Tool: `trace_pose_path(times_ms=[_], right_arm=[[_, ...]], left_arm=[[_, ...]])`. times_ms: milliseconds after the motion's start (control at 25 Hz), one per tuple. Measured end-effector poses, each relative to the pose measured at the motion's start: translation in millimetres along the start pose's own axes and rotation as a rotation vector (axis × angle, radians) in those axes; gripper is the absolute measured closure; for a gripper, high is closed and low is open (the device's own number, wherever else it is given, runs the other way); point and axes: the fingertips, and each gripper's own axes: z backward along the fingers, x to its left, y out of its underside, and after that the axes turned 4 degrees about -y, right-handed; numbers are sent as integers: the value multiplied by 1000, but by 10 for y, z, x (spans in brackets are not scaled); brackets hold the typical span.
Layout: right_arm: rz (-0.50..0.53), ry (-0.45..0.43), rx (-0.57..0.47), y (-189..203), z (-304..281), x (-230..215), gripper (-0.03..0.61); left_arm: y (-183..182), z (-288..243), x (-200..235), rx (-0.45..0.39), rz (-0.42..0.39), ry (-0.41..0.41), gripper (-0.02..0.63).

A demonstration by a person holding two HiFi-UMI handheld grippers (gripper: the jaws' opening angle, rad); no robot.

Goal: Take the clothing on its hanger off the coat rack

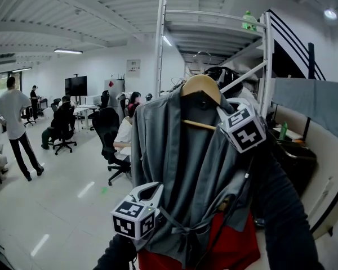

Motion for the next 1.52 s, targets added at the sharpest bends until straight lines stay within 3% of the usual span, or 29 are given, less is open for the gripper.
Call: trace_pose_path(times_ms=[160,440,920,1520], right_arm=[[-32,19,46,757,-252,-152,534],[-72,7,122,1878,-633,49,534],[-145,-108,199,3154,-1042,942,534],[-261,-287,317,4383,-1159,2355,534]], left_arm=[[239,-534,-168,36,23,27,607],[808,-1184,-355,100,46,71,607],[1853,-1641,-387,281,126,54,607],[2995,-1752,-330,427,216,14,607]])
